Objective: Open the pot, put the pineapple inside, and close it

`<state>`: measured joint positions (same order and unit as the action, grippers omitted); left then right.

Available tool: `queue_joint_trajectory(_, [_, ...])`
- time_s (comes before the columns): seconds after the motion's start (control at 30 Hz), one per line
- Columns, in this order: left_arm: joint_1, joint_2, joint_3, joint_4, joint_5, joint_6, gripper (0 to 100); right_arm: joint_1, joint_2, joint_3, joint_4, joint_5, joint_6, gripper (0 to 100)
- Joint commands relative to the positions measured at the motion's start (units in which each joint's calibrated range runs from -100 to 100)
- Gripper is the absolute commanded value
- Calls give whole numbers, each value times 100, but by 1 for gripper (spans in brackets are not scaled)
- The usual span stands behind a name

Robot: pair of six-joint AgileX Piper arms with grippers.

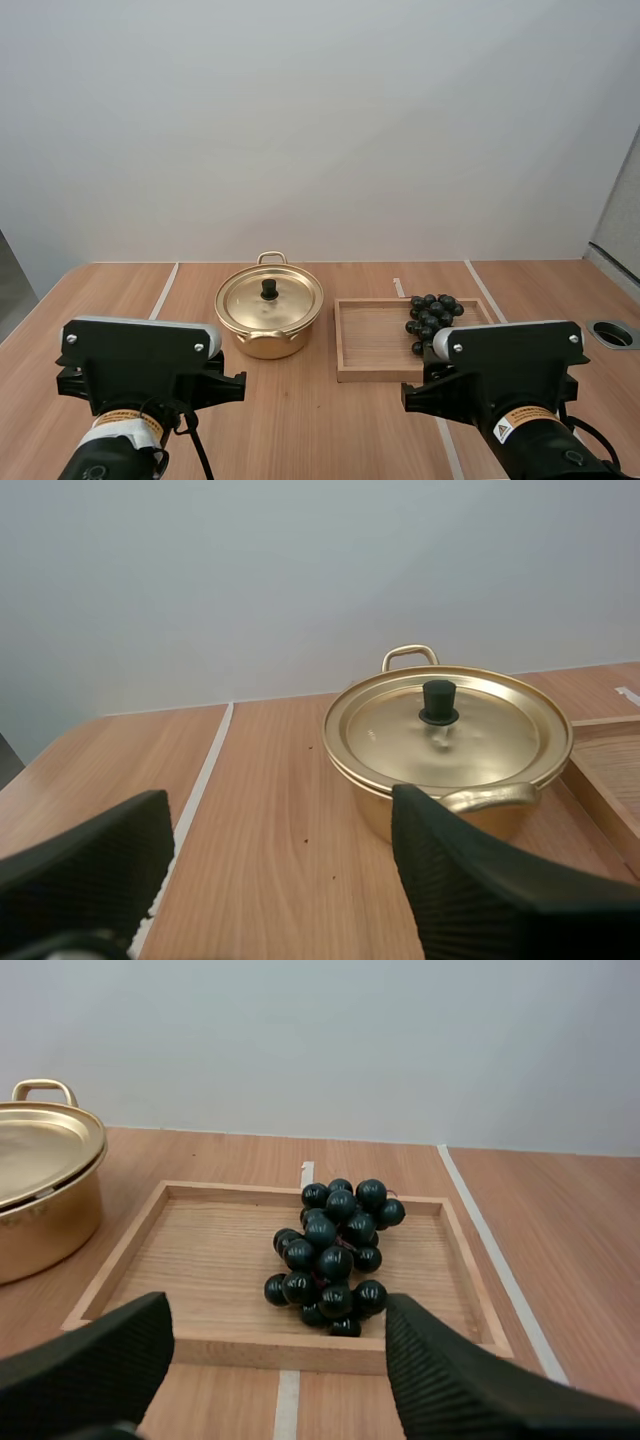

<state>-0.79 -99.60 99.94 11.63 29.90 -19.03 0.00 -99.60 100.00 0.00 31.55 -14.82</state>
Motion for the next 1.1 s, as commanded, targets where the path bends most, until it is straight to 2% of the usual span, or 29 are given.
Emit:
queue_joint_trajectory(0.0, [3, -40, 6, -204, 48, -62, 100, -8, -40, 0, -78, 9, -207, 72])
queue_joint_trajectory(0.07, [3, -40, 6, -218, 48, -62, 100, -8, -40, 0, -78, 9, -65, 29])
queue_joint_trajectory(0.1, [3, -40, 6, -218, 48, -100, 100, -8, -40, 0, -78, -29, 39, 1])
queue_joint_trajectory(0.17, [3, -40, 6, -218, 65, -134, 100, -8, -40, 0, -78, -47, 208, 0])
queue_joint_trajectory(0.2, [3, -40, 6, -218, 65, -134, 89, -8, -40, 0, -78, -47, 222, 0])
queue_joint_trajectory(0.23, [3, -40, 6, -233, 65, -134, 66, -8, -40, 0, -78, -47, 222, 0])
queue_joint_trajectory(0.27, [3, -40, 6, -233, 65, -134, 48, -8, -40, 0, -78, -47, 222, 0])
queue_joint_trajectory(0.33, [3, -40, 6, -233, -3, -134, 0, -8, -40, 0, -78, -47, 222, 0])
queue_joint_trajectory(0.67, [3, -40, 6, -36, -46, -24, 0, -8, -40, 0, -78, -47, 125, 0])
queue_joint_trajectory(0.87, [3, -40, 6, -604, -28, 443, 0, -8, -40, 0, -117, -47, 106, 0])
queue_joint_trajectory(1.07, [3, -40, 6, -593, -48, 658, 0, -8, -40, 0, -117, -47, 106, 0])
